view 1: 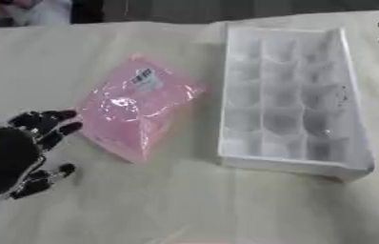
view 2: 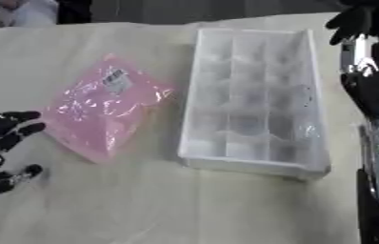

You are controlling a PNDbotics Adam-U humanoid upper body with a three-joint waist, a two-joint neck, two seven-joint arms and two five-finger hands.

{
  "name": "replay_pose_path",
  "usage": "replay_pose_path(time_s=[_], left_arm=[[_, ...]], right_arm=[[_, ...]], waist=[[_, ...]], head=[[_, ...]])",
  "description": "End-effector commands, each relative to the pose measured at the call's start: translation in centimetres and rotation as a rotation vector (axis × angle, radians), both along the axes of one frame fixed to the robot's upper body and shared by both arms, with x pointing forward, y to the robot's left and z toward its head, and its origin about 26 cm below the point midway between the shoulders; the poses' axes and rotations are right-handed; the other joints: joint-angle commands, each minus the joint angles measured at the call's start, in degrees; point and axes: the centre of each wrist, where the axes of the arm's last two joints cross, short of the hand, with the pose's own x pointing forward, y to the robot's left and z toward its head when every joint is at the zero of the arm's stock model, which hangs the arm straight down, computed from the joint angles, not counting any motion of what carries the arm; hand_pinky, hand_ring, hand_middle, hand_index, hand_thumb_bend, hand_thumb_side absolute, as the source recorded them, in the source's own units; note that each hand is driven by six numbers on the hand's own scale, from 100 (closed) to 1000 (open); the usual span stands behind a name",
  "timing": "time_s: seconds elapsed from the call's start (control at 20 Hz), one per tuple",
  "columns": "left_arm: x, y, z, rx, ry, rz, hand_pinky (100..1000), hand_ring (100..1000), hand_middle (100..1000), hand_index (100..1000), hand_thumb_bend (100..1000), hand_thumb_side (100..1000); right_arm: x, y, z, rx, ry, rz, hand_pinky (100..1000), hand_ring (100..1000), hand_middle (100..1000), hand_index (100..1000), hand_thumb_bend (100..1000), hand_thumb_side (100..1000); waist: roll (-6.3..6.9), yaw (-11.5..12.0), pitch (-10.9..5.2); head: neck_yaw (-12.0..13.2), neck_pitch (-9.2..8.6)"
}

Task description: Pick up objects on the table and place them in the box.

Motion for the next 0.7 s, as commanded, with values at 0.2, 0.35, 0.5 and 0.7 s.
replay_pose_path(time_s=[0.2,0.35,0.5,0.7], left_arm=[[0.4,-0.3,-0.8,-0.063,-0.024,0.004,583,716,764,793,761,100],[0.9,-0.8,-1.1,-0.080,-0.023,-0.021,577,710,760,785,756,100],[1.3,-1.4,-1.4,-0.100,-0.023,-0.040,577,708,759,781,752,100],[1.7,-1.4,-1.0,-0.092,-0.024,-0.054,579,714,763,788,751,100]], right_arm=[[-0.2,0.2,0.6,0.024,-0.033,-0.007,363,505,658,691,100,531],[-0.2,0.4,0.5,0.035,-0.034,-0.004,363,505,659,691,100,531],[-0.2,0.6,0.5,0.042,-0.032,0.002,364,505,659,691,100,532],[-0.2,0.6,0.5,0.043,-0.032,0.005,364,505,659,690,100,534]], waist=[[-0.73,-0.3,-1.13],[-0.94,-0.5,-1.31],[-1.10,-0.8,-1.58],[-1.34,-1.1,-1.96]], head=[[-0.9,-0.21],[-1.0,-0.21],[-1.0,-0.21],[-0.9,-0.21]])
